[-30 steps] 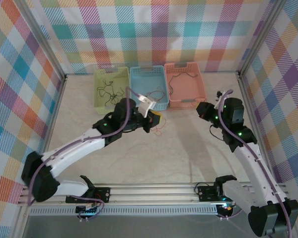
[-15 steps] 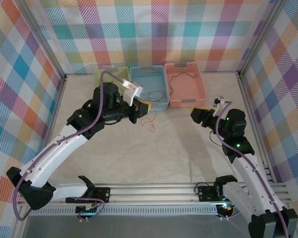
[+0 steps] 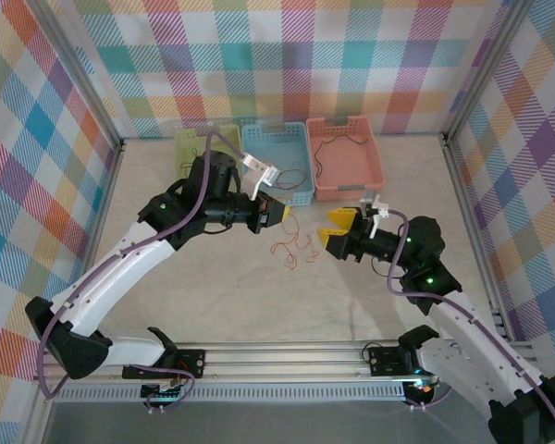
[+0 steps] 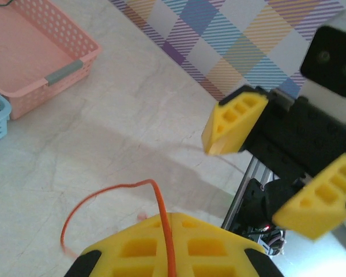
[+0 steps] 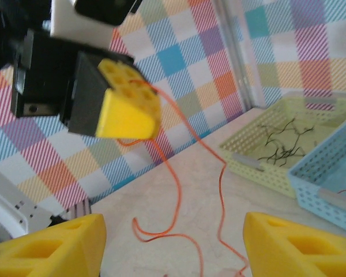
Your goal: Untangle the cables
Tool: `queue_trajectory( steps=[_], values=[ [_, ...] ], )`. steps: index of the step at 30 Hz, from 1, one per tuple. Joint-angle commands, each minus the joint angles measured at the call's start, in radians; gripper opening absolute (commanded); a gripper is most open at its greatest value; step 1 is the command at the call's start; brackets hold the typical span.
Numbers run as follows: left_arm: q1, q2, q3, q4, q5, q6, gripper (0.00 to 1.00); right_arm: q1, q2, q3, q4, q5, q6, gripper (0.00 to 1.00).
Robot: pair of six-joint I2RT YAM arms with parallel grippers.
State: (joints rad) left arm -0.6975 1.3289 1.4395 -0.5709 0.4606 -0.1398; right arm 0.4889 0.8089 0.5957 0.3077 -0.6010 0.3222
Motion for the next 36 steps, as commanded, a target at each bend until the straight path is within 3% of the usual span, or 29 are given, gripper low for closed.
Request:
queue_trajectory(
  steps=[1, 8, 18, 24, 28, 32, 36],
  values=[
    [0.002, 0.040, 0.057, 0.023, 0.005, -0.032, 0.00, 0.031, 0.029, 0.058, -0.033, 0.026, -0.069, 0.63],
    [0.004, 0.142, 0.230, -0.050, -0.128, -0.042, 0.00, 0.032, -0.013, -0.028, -0.115, 0.303, -0.103, 0.64],
    [0.031, 0.292, 0.480, -0.105, -0.236, -0.072, 0.00, 0.031, 0.038, -0.199, 0.005, 0.487, -0.054, 0.63],
    [0.061, 0.394, 0.624, -0.140, -0.226, -0.093, 0.00, 0.031, 0.032, -0.223, 0.008, 0.564, -0.056, 0.63],
    [0.076, 0.445, 0.686, -0.148, -0.157, -0.142, 0.00, 0.031, 0.030, -0.232, 0.035, 0.547, -0.065, 0.63],
    [0.075, 0.470, 0.707, -0.163, -0.114, -0.159, 0.00, 0.031, 0.015, -0.235, 0.144, 0.394, -0.080, 0.63],
    [0.076, 0.475, 0.708, -0.181, -0.112, -0.169, 0.00, 0.031, -0.013, -0.144, 0.119, 0.293, -0.094, 0.64]
  ],
)
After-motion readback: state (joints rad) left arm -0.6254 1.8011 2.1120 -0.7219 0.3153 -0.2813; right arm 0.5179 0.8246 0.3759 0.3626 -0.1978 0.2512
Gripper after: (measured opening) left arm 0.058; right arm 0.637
